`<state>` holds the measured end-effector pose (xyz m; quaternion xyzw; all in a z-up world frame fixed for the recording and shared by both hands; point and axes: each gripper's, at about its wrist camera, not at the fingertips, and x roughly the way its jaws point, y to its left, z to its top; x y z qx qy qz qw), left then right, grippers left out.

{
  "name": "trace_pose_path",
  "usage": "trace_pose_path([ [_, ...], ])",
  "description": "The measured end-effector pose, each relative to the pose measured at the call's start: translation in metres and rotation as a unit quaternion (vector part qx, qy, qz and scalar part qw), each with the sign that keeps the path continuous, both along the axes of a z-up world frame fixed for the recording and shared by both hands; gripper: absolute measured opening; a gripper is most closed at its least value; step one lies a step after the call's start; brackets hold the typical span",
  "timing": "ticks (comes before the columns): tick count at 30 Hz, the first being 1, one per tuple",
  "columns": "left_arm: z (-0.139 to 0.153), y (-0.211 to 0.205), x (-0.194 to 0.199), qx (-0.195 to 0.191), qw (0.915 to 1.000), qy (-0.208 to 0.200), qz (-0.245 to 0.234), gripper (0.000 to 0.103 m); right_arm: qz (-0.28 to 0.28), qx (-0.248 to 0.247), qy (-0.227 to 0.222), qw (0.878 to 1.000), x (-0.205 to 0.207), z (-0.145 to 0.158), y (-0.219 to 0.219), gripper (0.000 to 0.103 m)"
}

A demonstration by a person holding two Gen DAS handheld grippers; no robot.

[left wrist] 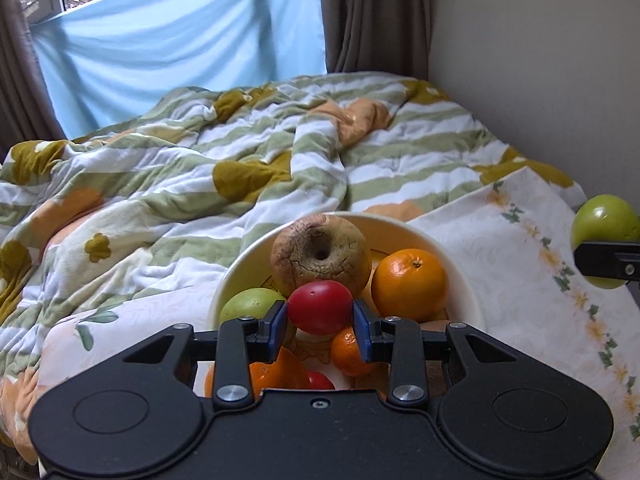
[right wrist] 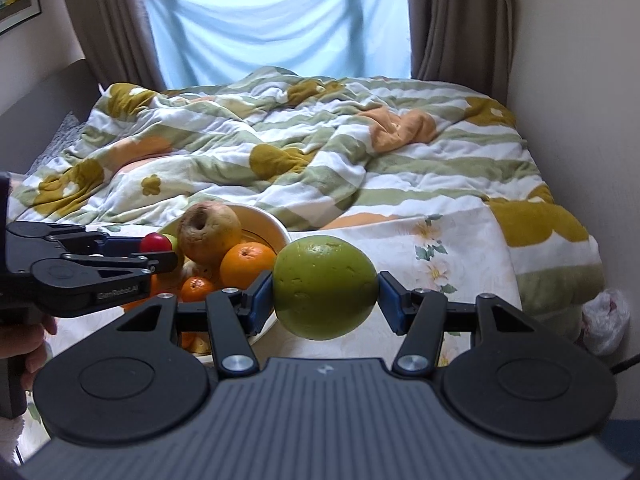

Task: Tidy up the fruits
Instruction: 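Carry the tomato and green apple to the bowl and open the left tool, then lower the green apple into the bowl and open the right tool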

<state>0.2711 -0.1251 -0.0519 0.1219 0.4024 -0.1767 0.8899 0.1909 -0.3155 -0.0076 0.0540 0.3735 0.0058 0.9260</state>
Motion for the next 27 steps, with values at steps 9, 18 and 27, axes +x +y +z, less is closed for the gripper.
trace_pose_path([
  [9,0.001,0.002,-0.002,-0.006,0.9999,-0.003,-0.009,0.09,-0.022,-0.003,0.007,1.0,0.006,-0.005,-0.001,0.07],
  [18,0.025,0.029,-0.022,-0.023,0.9994,-0.022,0.014,0.099,-0.004,-0.01,0.003,1.0,0.016,0.0,0.007,0.07],
  [27,0.034,0.074,-0.04,-0.025,0.9954,-0.03,0.087,0.102,0.071,-0.004,-0.002,0.997,0.045,0.002,0.05,0.07],
])
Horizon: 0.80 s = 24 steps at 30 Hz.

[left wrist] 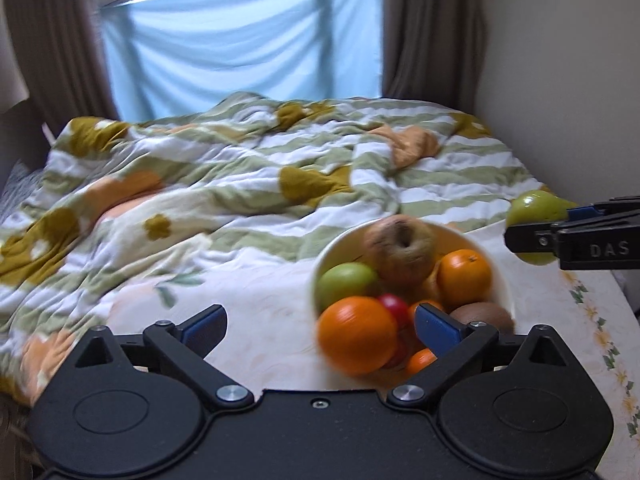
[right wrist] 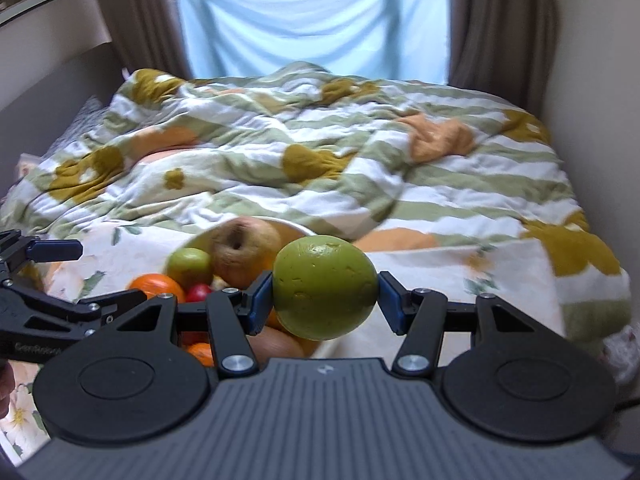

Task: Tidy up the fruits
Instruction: 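Lower the green apple into the bowl and open the right tool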

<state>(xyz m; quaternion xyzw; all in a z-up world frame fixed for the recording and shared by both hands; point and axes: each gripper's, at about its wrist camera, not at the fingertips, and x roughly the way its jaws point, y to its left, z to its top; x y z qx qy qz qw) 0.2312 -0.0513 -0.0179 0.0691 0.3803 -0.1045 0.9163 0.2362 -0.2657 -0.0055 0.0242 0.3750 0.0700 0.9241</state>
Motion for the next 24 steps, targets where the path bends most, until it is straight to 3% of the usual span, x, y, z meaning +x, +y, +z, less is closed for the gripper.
trace_pose_path([
  [11,0.0,0.041,-0.021,-0.013,0.9974,0.008,0.07,0.102,0.07,0.006,0.021,0.997,0.029,-0.024,0.054,0.07],
  [24,-0.003,0.053,-0.031,-0.024,0.9948,0.014,0.098,0.102,0.096,-0.005,0.034,0.995,0.036,-0.048,0.069,0.07],
])
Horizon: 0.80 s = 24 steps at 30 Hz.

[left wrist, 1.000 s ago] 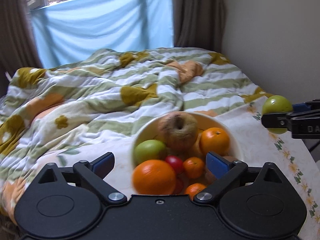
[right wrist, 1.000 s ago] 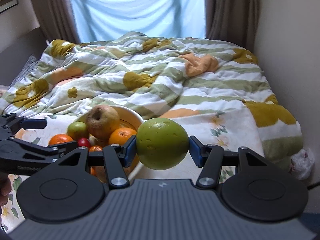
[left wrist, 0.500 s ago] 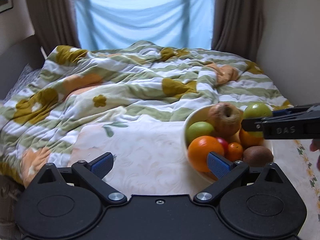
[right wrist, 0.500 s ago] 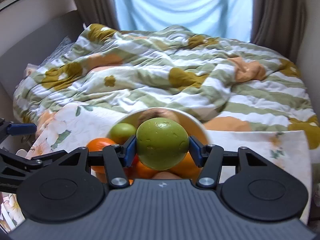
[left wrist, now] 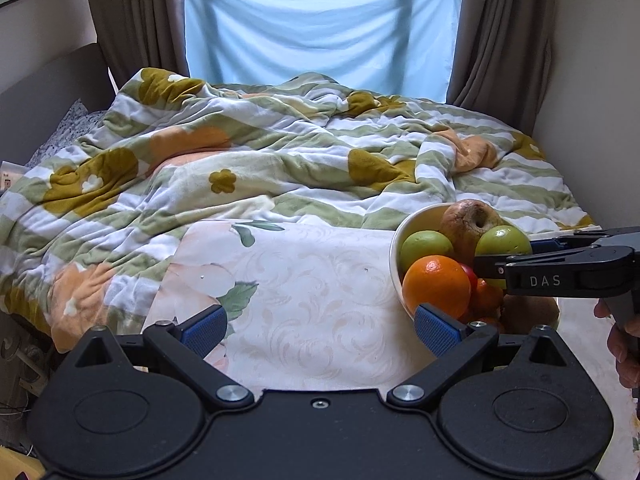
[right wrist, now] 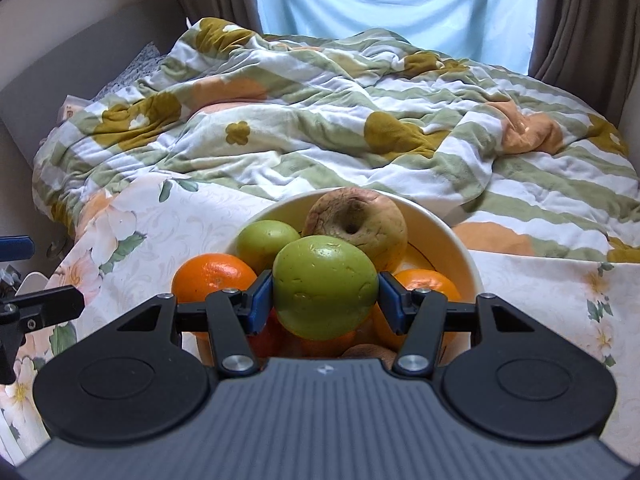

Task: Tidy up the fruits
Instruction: 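Lower the green apple into the bowl and open the right tool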

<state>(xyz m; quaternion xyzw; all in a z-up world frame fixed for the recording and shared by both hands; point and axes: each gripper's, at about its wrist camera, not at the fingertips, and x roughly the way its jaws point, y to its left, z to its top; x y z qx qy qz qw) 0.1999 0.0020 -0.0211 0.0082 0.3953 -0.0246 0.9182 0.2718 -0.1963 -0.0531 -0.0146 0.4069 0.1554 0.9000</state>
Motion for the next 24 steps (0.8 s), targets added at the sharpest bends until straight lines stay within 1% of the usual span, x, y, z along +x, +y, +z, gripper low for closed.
trace_pose_path([
  [5,-0.002,-0.001,-0.001,-0.001,1.0,0.002,0.002,0.102,0.004,0.002,0.005,1.0,-0.001,-0.005,-0.001,0.072],
  [7,-0.003,-0.001,-0.001,-0.002,1.0,0.003,0.002,0.102,0.005,0.005,-0.004,1.0,-0.001,-0.004,-0.002,0.073],
  [11,-0.006,-0.004,-0.003,-0.003,1.0,0.004,0.003,0.102,0.009,0.002,-0.006,1.0,0.0,-0.005,-0.002,0.073],
  [13,-0.008,-0.005,-0.003,-0.004,1.0,0.004,0.003,0.102,0.012,0.004,-0.01,1.0,-0.002,-0.006,-0.003,0.075],
  [14,-0.008,-0.006,-0.004,-0.004,1.0,0.003,0.004,0.102,0.012,0.003,-0.013,1.0,-0.004,-0.005,-0.003,0.078],
  [15,-0.008,-0.007,-0.005,-0.003,1.0,0.002,0.005,0.102,0.013,0.004,-0.018,1.0,-0.005,-0.004,-0.004,0.082],
  [17,-0.007,-0.007,-0.007,-0.002,1.0,-0.001,0.006,0.102,0.012,0.008,-0.027,1.0,-0.009,-0.002,-0.006,0.085],
  [22,0.003,-0.01,-0.019,-0.012,0.9996,-0.018,0.019,0.102,0.017,0.013,-0.04,0.999,-0.019,0.01,-0.012,0.085],
  [24,0.011,-0.013,-0.026,-0.007,0.9993,-0.027,0.024,0.102,0.022,0.014,-0.045,0.999,-0.026,0.017,-0.015,0.085],
])
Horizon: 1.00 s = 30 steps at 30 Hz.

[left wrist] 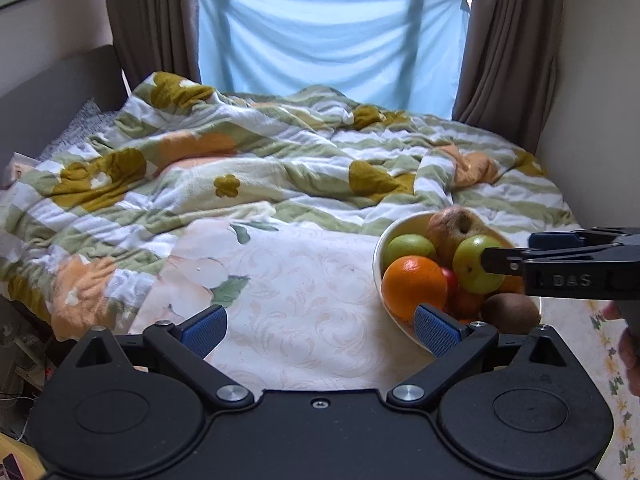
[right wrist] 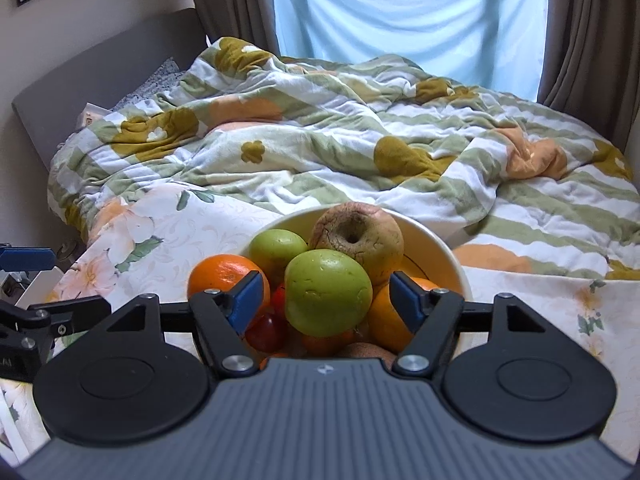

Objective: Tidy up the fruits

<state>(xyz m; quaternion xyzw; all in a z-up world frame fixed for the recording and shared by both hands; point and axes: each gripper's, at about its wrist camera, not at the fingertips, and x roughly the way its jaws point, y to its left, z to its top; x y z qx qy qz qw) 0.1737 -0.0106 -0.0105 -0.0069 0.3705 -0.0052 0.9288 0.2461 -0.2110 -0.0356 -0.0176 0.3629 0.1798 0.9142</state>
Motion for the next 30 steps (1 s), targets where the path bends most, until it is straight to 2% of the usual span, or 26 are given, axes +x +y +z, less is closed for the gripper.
trace_pose_path([
  [6,0.033,-0.008,-0.029,0.007,0.9994,-0.031,0.01,0.102,0.0,-0.005,-0.027,1.0,-0.033,0.036,-0.014,0.085],
  [11,0.059,-0.014,-0.053,0.01,0.9986,-0.051,0.009,0.102,-0.025,-0.006,-0.037,0.999,-0.072,0.071,-0.033,0.085],
  [13,0.066,-0.015,-0.062,0.006,0.9985,-0.054,0.002,0.102,-0.042,-0.01,-0.038,0.998,-0.09,0.082,-0.04,0.09],
  [14,0.07,-0.015,-0.066,0.006,0.9984,-0.056,-0.002,0.102,-0.053,-0.013,-0.039,0.998,-0.099,0.086,-0.044,0.098],
  [16,0.075,-0.016,-0.073,0.01,0.9982,-0.059,-0.01,0.102,-0.074,-0.015,-0.043,0.996,-0.118,0.095,-0.051,0.101],
  [24,0.074,-0.012,-0.094,0.014,0.9986,-0.046,-0.022,0.103,-0.166,-0.027,-0.021,0.985,-0.17,0.105,-0.064,0.103],
  [30,0.067,-0.005,-0.106,0.021,0.9985,-0.038,-0.032,0.103,-0.207,-0.049,-0.009,0.977,-0.197,0.095,-0.059,0.103],
])
